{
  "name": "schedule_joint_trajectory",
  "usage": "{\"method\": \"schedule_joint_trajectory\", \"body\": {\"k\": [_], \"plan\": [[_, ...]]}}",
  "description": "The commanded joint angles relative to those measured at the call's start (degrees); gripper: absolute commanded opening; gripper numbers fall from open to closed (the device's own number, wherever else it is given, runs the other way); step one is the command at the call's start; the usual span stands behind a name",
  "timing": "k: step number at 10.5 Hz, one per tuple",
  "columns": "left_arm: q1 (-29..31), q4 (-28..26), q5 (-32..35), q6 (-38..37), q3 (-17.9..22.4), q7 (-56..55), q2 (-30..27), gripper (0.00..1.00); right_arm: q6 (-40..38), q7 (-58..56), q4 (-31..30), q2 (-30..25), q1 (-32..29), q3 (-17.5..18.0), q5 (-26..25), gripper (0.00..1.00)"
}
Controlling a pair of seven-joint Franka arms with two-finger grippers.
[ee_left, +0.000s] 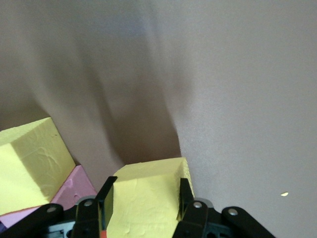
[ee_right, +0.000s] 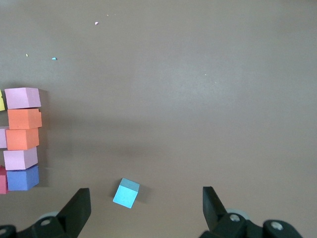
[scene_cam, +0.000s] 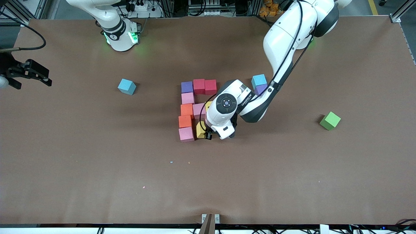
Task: Arrange 11 blocks into digit 3
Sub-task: 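Carry the yellow cube with the left gripper beside the pink cube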
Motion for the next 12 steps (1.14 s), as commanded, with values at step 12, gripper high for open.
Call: {"method": "schedule_joint_trajectory", "body": {"k": [12], "plan": [[-1.35,0.76,-0.32,4.45,2.19,0.40,2.25,0.00,-2.13,0.16,1.28,0.62,-1.16,0.78,-0.12,1.00]]}}
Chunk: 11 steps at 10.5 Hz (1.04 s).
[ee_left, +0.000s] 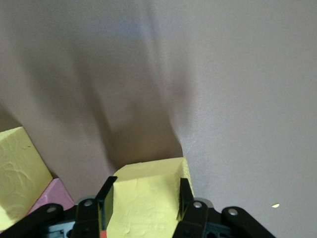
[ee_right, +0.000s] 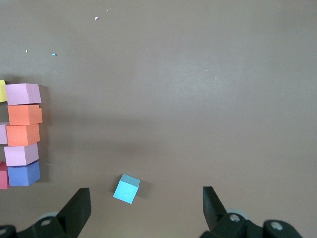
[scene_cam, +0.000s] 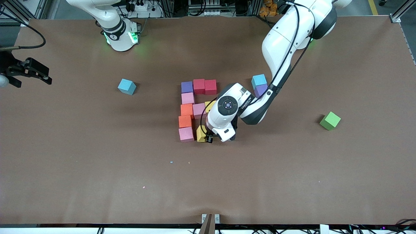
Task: Arrange 11 blocks into digit 3
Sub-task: 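Carry the yellow cube with the left gripper beside the pink cube, then lower the yellow cube into the cluster with the left gripper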
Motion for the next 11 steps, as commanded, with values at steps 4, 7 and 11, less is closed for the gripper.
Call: {"method": "schedule_joint_trajectory", "body": {"k": [4,7,11], "plan": [[-0.95,0.61,-0.32,0.74,0.83,0.49,0.98,0.09,-0.31,0.14,0.42,0.51,-0.86,0.59,-0.12,1.00],[-1.13,0.52,-0.32,0.74,0.83,0.49,1.33,0.21,1.00,0.05,0.33,0.77,-0.77,0.59,-0.12,1.00],[-1.13,0.25,-0.32,0.74,0.83,0.40,1.41,0.29,1.19,0.14,0.33,1.03,-0.86,0.59,-0.12,1.00]]}}
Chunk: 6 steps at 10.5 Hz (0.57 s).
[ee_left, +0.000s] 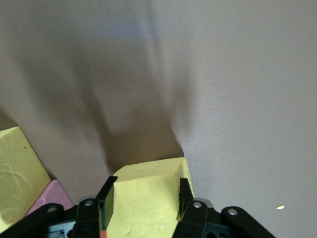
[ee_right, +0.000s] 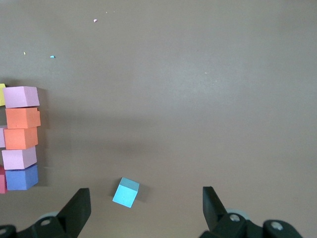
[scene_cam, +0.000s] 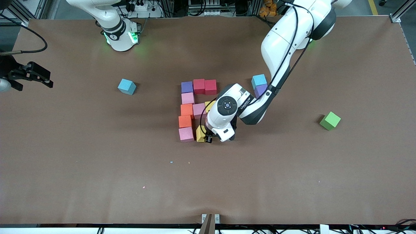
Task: Arrange 11 blocks into digit 3
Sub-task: 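Lower the yellow cube into the cluster with the left gripper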
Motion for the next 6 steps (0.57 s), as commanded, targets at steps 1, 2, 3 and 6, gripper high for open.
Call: {"method": "schedule_joint_trajectory", "body": {"k": [1,2,3,6], "plan": [[-0.92,0.24,-0.32,0.33,0.83,0.40,0.90,0.30,0.08,0.14,0.34,0.15,-0.85,0.59,-0.12,1.00],[-1.00,0.24,-0.32,0.33,0.83,0.40,0.90,0.33,0.08,0.14,0.25,0.24,-0.85,0.59,-0.12,1.00],[-1.35,0.24,-0.32,0.33,0.83,0.57,0.90,0.40,0.08,0.14,0.25,0.24,-0.85,0.59,-0.12,1.00],[-1.44,0.15,-0.23,0.33,0.83,0.66,0.90,0.80,0.25,0.14,0.34,0.24,-0.94,0.59,-0.03,1.00]]}}
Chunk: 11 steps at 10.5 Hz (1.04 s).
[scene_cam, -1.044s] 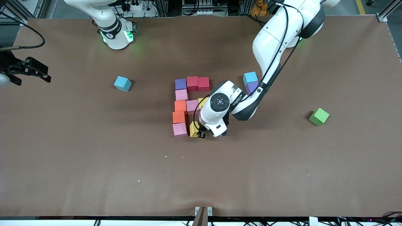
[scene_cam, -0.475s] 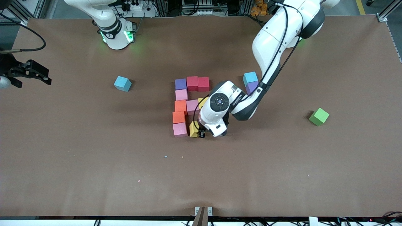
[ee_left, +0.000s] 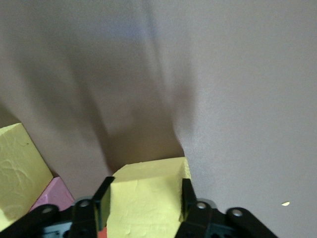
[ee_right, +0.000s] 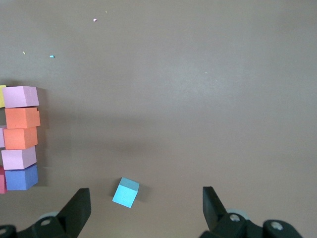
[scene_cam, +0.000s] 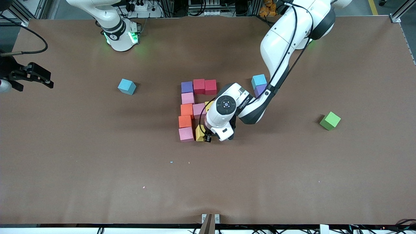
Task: Arrange 11 blocks into digit 3
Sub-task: 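Lower the yellow cube into the cluster with the left gripper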
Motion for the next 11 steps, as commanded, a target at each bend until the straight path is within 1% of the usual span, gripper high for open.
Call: {"method": "schedule_joint_trajectory", "body": {"k": [1,3,6,11], "plan": [[-0.77,0.20,-0.23,0.33,0.73,0.66,0.78,0.90,0.27,0.14,0.34,0.18,-1.00,0.59,-0.12,1.00],[-0.77,0.28,-0.23,0.33,0.82,0.75,0.78,1.00,0.36,0.05,0.34,0.18,-1.35,0.59,-0.03,1.00],[-0.77,0.29,-0.15,0.33,0.82,1.01,0.78,1.00,0.36,0.14,0.34,0.35,-1.35,0.59,-0.03,1.00],[-1.29,0.46,-0.14,1.20,1.08,7.24,0.69,1.00,0.36,0.05,0.34,0.35,-1.35,0.59,-0.03,1.00]]}}
